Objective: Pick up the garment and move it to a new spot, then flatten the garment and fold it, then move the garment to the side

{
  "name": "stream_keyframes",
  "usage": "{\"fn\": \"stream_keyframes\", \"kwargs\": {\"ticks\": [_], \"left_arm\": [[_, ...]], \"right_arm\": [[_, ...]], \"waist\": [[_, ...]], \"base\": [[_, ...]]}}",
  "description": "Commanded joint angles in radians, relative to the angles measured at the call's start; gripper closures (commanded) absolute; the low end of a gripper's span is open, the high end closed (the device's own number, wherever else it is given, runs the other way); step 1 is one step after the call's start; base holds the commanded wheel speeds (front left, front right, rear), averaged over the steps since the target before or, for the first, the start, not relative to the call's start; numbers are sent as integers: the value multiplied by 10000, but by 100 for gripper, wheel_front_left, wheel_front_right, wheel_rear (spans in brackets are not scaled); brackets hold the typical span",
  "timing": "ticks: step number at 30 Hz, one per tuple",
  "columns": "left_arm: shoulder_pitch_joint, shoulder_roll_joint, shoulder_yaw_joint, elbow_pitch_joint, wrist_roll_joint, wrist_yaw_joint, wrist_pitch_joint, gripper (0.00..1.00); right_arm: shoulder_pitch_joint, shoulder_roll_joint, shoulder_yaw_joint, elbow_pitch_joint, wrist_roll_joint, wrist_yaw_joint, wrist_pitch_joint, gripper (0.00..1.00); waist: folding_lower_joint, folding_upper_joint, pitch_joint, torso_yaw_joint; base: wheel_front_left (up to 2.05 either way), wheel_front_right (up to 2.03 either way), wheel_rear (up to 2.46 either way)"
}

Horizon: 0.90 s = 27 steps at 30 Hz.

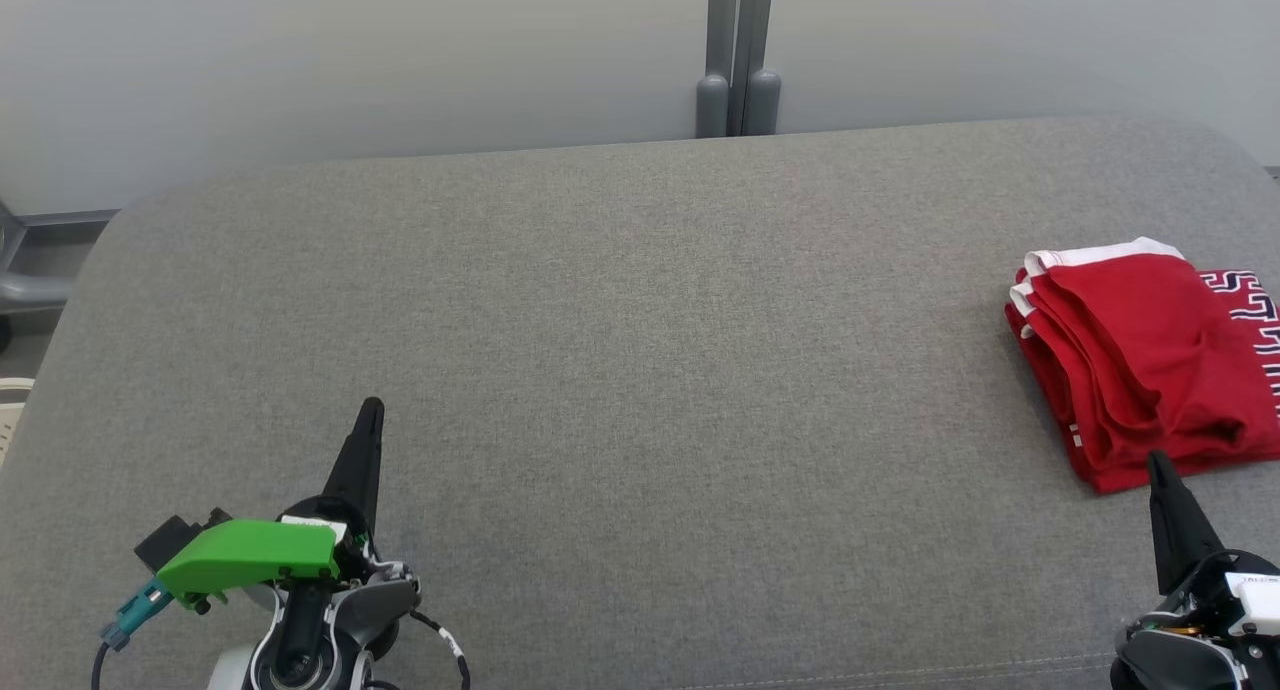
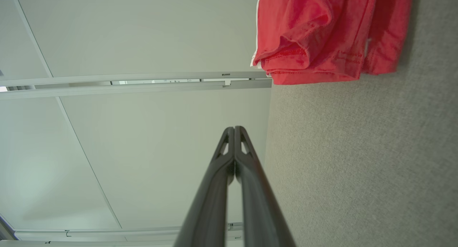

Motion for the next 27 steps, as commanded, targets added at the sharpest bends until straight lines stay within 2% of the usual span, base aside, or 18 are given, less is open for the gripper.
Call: {"fn": "stream_keyframes", "kwargs": {"ticks": [1,27], "left_arm": [[-101,10,14,-7,-55,-50,18,100],[-101,10,13,-8,-56,-50,17,100]], "right_arm": [[94,-49,-12,-44,33,4,33,100],[92,-49,-11,-44,34,4,32,100]], "waist": [[0,-1,0,0],[0,-1,0,0]], "base": [[0,0,0],[0,0,0]]}}
